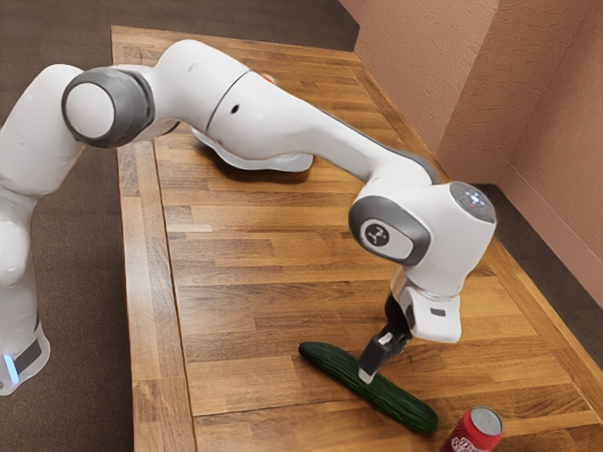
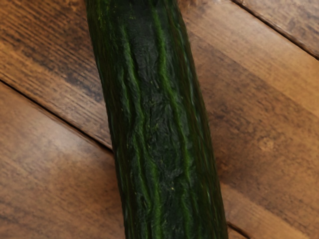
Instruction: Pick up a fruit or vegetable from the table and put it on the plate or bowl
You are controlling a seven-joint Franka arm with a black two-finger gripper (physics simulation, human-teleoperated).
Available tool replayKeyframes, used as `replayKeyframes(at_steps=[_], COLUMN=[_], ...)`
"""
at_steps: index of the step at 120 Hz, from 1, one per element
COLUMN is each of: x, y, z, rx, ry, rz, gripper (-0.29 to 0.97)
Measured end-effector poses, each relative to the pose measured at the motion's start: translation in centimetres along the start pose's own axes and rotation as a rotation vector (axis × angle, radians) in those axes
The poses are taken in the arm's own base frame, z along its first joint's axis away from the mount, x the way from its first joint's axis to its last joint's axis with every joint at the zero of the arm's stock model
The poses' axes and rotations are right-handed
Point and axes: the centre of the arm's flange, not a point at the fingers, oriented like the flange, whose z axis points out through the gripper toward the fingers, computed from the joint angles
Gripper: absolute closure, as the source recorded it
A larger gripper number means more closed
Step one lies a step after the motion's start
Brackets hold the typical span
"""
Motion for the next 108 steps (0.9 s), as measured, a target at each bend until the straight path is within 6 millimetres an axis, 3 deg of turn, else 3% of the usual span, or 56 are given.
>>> replayKeyframes(at_steps=[39, 53, 61, 78, 93, 101, 108], x=[0.1, 0.0, 0.0, 0.0, -0.1, -1.1, -3.5], y=[-0.1, -0.1, -0.1, -0.1, -0.2, -0.1, 0.1], z=[4.6, 5.3, 5.3, 4.9, 4.5, 2.6, -0.7], rx=[-0.082, -0.097, -0.099, -0.087, -0.070, -0.022, 0.065], ry=[0.013, 0.016, 0.020, 0.026, 0.028, 0.030, 0.029], rz=[-0.026, -0.036, -0.039, -0.039, -0.047, -0.060, -0.090], gripper=[0.00, 0.00, 0.11, 0.38, 0.46, 0.48, 0.48])
